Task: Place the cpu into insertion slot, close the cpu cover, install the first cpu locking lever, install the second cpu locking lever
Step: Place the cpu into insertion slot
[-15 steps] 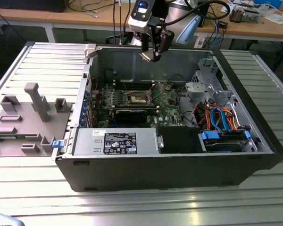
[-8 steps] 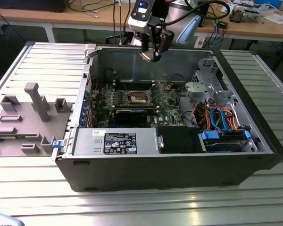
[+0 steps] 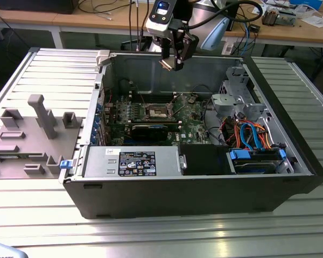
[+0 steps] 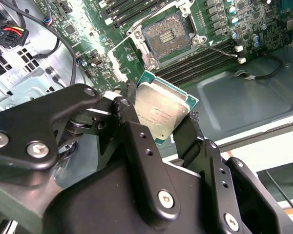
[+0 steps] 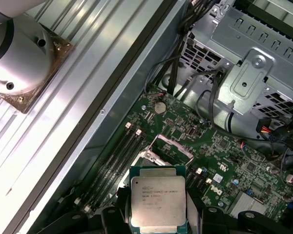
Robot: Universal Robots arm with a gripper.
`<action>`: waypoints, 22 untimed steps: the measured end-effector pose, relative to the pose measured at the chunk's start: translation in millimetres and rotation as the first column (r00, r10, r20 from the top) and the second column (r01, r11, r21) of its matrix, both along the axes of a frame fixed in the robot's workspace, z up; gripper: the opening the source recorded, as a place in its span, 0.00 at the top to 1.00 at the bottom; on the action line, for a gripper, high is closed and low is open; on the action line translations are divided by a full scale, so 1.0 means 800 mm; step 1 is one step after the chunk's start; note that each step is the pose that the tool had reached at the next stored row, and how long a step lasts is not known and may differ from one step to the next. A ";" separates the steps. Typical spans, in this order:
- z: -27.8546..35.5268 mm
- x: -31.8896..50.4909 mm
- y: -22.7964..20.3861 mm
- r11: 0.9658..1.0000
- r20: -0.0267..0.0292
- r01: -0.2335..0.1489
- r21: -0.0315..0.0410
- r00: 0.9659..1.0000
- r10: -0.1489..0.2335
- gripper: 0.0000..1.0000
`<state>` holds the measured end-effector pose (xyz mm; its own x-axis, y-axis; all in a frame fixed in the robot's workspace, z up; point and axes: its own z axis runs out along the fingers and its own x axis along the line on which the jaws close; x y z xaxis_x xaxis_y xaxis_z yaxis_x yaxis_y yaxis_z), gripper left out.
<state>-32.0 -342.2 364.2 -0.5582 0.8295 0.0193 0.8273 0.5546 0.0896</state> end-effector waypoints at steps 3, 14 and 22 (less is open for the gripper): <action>0.0000 0.000 0.0000 1.000 0.000 0.002 0.000 1.000 -0.002 0.45; 0.0000 0.000 0.0000 1.000 0.000 0.008 0.000 1.000 -0.008 0.45; 0.0000 0.000 0.0000 1.000 0.000 0.013 0.000 1.000 -0.013 0.45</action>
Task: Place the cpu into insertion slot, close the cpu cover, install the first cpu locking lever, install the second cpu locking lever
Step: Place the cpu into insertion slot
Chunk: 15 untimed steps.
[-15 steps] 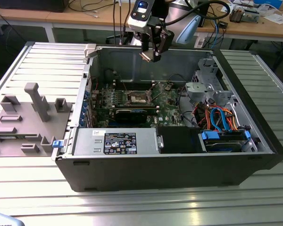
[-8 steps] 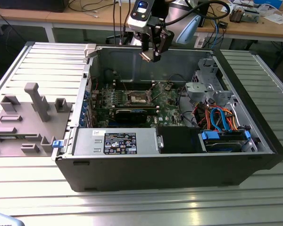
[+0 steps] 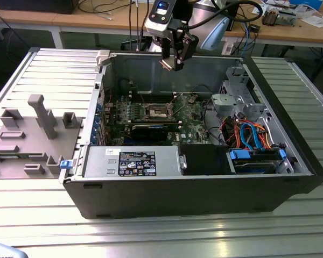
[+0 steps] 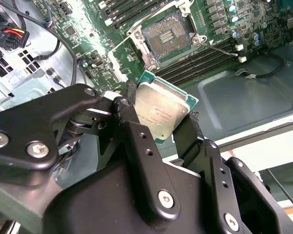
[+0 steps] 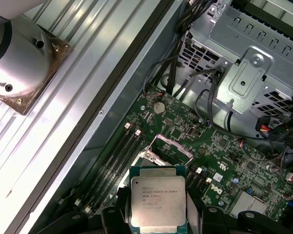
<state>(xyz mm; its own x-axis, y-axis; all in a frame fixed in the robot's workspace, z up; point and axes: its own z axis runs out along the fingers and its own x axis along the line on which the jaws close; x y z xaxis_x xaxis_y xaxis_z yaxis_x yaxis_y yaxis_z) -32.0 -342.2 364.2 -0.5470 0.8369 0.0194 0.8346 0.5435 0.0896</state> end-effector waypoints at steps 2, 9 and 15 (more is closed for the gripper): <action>0.0000 0.000 0.0000 1.000 0.000 0.001 0.000 1.000 -0.001 0.45; 0.0000 0.000 0.0000 1.000 0.000 0.006 0.000 1.000 -0.006 0.45; 0.0000 0.000 0.0000 1.000 0.000 0.010 0.000 1.000 -0.010 0.45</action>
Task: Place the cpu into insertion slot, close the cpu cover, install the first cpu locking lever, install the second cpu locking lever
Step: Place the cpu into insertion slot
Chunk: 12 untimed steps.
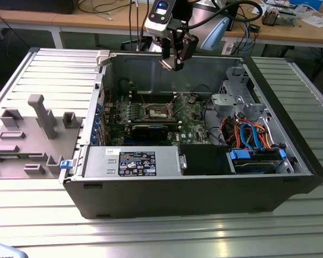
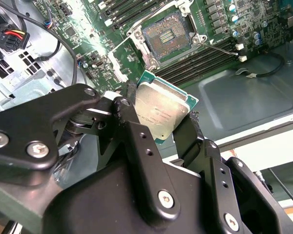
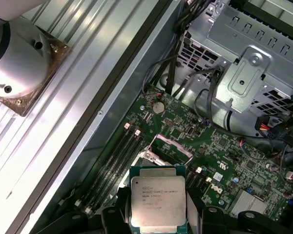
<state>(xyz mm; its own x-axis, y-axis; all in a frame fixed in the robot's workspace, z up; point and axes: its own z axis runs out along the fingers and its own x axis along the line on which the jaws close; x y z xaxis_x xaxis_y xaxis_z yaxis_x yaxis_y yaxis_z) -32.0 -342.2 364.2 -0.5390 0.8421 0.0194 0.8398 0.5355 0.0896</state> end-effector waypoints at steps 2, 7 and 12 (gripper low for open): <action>0.0000 0.000 0.0000 1.000 0.000 0.001 0.000 1.000 -0.001 0.45; 0.0000 0.000 0.0000 1.000 0.000 0.004 0.000 1.000 -0.004 0.45; 0.0000 0.000 0.0000 1.000 0.000 0.007 0.000 1.000 -0.007 0.45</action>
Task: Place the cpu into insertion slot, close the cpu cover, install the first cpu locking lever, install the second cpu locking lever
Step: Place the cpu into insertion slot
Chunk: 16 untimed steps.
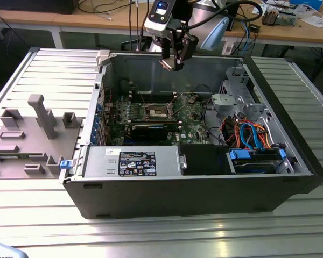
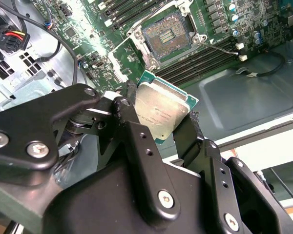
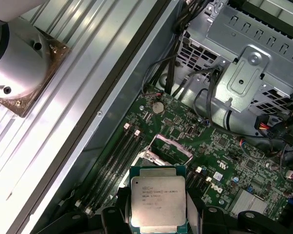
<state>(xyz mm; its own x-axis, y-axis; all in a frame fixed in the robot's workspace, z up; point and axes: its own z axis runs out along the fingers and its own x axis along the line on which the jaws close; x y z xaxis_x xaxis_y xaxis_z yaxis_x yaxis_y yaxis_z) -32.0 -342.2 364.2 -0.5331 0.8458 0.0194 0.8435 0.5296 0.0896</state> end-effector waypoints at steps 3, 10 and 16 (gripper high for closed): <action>0.0000 0.000 0.0000 1.000 0.000 0.002 0.000 1.000 -0.002 0.45; 0.0000 0.000 0.0000 1.000 0.000 0.006 0.000 1.000 -0.006 0.45; 0.0000 0.000 0.0000 1.000 0.000 0.010 0.000 1.000 -0.010 0.45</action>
<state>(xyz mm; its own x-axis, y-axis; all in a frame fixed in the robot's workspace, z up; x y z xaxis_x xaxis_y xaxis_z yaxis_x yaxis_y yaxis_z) -32.0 -342.2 364.2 -0.5243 0.8513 0.0194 0.8489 0.5209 0.0896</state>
